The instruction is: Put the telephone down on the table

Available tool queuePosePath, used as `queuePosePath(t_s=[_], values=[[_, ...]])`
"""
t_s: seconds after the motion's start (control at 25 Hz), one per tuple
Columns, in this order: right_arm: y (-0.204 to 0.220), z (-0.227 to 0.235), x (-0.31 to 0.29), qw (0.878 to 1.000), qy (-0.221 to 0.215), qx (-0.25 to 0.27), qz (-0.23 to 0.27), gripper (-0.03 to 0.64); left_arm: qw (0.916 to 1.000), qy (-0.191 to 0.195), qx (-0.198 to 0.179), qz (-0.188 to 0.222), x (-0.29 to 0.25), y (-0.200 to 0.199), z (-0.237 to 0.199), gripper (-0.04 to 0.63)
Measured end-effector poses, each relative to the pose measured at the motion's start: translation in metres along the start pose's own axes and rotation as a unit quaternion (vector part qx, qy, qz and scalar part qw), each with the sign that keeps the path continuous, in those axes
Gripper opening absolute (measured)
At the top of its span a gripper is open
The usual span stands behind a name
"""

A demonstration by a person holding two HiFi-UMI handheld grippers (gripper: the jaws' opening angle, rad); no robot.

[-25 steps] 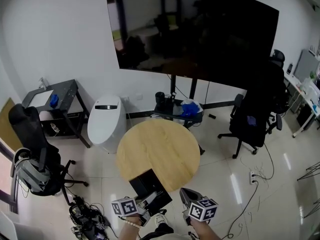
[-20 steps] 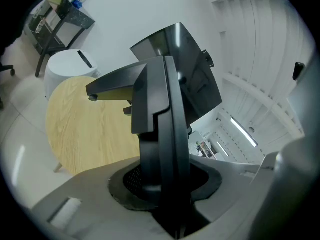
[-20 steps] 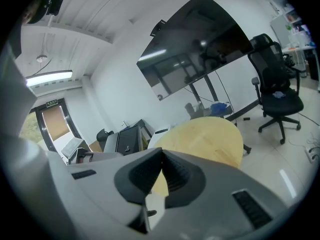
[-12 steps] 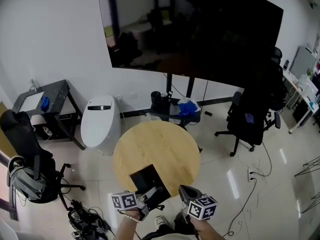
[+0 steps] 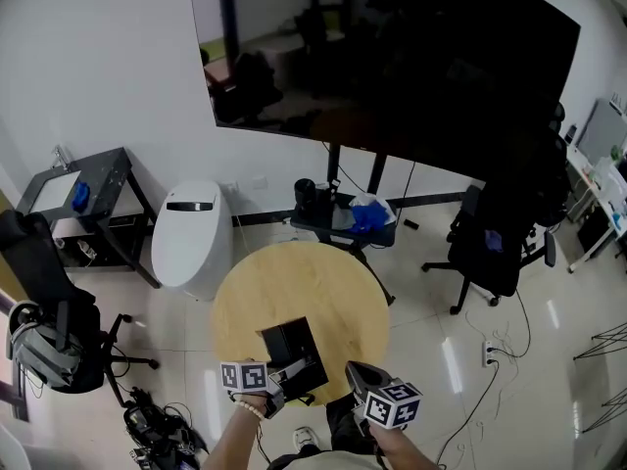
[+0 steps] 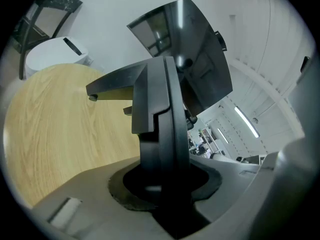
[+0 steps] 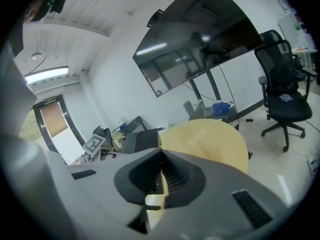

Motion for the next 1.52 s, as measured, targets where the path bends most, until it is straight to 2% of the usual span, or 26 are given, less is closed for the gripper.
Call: queuePosePath(t_s=[0.2, 0.48, 0.72, 1.08, 1.52], values=[[-0.02, 0.028, -0.011, 1.0, -0.004, -0.001, -0.015, 0.005, 0.9991, 0.022, -0.01, -0.035, -0.039, -0.013, -0.011, 0.163], [-0.025, 0.061, -0.027, 0.999, -0.012, -0.01, -0.043, 0.005, 0.9959, 0.062, -0.013, -0.065, -0.084, -0.029, -0.031, 0.163], [-0.029, 0.076, -0.047, 0.998, -0.025, -0.012, -0.058, 0.005, 0.9944, 0.05, -0.037, -0.086, -0.106, -0.032, -0.048, 0.163], [-0.029, 0.094, -0.056, 0.997, -0.017, -0.024, -0.074, 0.005, 0.9923, 0.063, -0.031, -0.102, -0.127, -0.034, -0.057, 0.163], [-0.03, 0.102, -0.061, 0.996, -0.013, -0.032, -0.076, 0.005, 0.9867, 0.067, -0.073, -0.129, -0.138, -0.035, -0.063, 0.163]])
Point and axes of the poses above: the fingertips, and each gripper's own axes: x backward along the fingers, z to its right, y out of its underside, the point moved 8 cm from there along x, backward along the fingers, and after that the axes turned 14 degrees about -y, right-handed, at the moved point
